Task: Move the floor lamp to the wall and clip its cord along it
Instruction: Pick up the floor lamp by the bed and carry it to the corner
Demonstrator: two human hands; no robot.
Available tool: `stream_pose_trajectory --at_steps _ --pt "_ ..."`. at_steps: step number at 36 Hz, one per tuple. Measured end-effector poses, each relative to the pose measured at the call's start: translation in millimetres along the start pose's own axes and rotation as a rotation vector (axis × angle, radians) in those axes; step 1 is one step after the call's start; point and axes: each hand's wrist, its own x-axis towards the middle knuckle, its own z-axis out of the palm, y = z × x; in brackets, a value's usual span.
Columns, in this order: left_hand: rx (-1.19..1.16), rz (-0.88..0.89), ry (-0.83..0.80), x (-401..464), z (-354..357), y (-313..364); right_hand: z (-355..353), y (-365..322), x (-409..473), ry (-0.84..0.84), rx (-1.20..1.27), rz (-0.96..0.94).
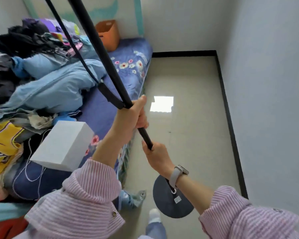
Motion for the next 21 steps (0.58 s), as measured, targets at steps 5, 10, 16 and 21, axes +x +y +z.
stream_pose_trajectory --at_steps 5,10,16,21 --pt "-0.012 0.002 -0.100 64 27 1 -42 11 46 0.057 0.060 0.026" --pt "-0.028 -0.015 -0.151 150 49 -4 -84 23 116 0.112 0.060 0.047" --pt "-0.023 -0.038 -0.181 264 64 1 -132 29 215 0.102 -0.037 0.069" --pt "-0.039 -0.045 -0.209 352 69 19 -162 23 299 0.092 -0.013 0.095"
